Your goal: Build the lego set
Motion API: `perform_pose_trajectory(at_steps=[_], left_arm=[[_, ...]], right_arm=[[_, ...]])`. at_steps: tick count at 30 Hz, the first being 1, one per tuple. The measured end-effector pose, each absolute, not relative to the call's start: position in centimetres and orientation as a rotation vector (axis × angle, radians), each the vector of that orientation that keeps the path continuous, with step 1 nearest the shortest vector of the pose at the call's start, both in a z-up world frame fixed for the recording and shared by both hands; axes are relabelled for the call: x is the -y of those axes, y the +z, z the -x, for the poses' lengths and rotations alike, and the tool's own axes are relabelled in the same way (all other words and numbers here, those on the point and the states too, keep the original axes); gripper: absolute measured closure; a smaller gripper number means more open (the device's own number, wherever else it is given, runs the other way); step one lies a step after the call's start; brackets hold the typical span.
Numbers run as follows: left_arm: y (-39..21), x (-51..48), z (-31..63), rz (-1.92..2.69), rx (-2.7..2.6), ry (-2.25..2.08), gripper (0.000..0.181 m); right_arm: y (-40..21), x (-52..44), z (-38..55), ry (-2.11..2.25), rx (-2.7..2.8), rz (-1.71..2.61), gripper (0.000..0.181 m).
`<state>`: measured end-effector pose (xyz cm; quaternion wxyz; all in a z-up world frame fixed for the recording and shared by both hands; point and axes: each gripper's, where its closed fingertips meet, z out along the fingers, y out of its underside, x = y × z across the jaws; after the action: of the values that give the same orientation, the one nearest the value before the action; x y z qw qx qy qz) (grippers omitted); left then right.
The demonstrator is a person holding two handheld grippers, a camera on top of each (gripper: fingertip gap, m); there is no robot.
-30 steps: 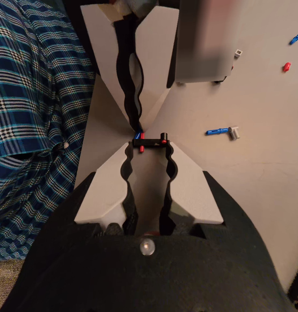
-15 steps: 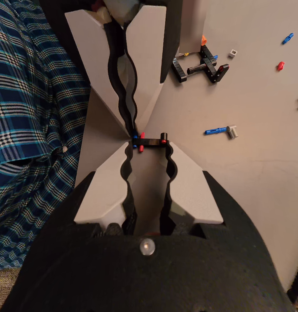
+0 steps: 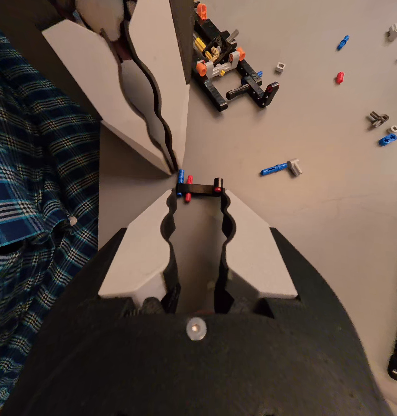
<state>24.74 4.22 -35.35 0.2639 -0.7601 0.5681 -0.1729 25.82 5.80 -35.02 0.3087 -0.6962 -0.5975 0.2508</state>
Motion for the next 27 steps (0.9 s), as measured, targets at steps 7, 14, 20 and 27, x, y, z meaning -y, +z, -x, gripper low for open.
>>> perform_pose_trajectory(at_steps=[7, 14, 20, 27], left_arm=[[-35.4, -4.4, -24.8, 2.028, -1.565, -0.449, 0.181], [-35.4, -4.5, -25.3, 1.998, -1.547, -0.453, 0.181], [-35.4, -4.6, -25.2, 2.017, -1.547, -0.459, 0.181], [-34.5, -5.7, -23.5, 2.050, -1.439, -0.374, 0.151]], right_arm=[[-35.1, -5.8, -25.8, 0.669, 1.585, 1.843, 0.144], [-35.2, -5.9, -25.7, 0.678, 1.576, 1.856, 0.144], [-35.2, -6.1, -25.7, 0.681, 1.571, 1.864, 0.144], [-34.9, -6.3, -25.7, 0.686, 1.560, 1.884, 0.113]])
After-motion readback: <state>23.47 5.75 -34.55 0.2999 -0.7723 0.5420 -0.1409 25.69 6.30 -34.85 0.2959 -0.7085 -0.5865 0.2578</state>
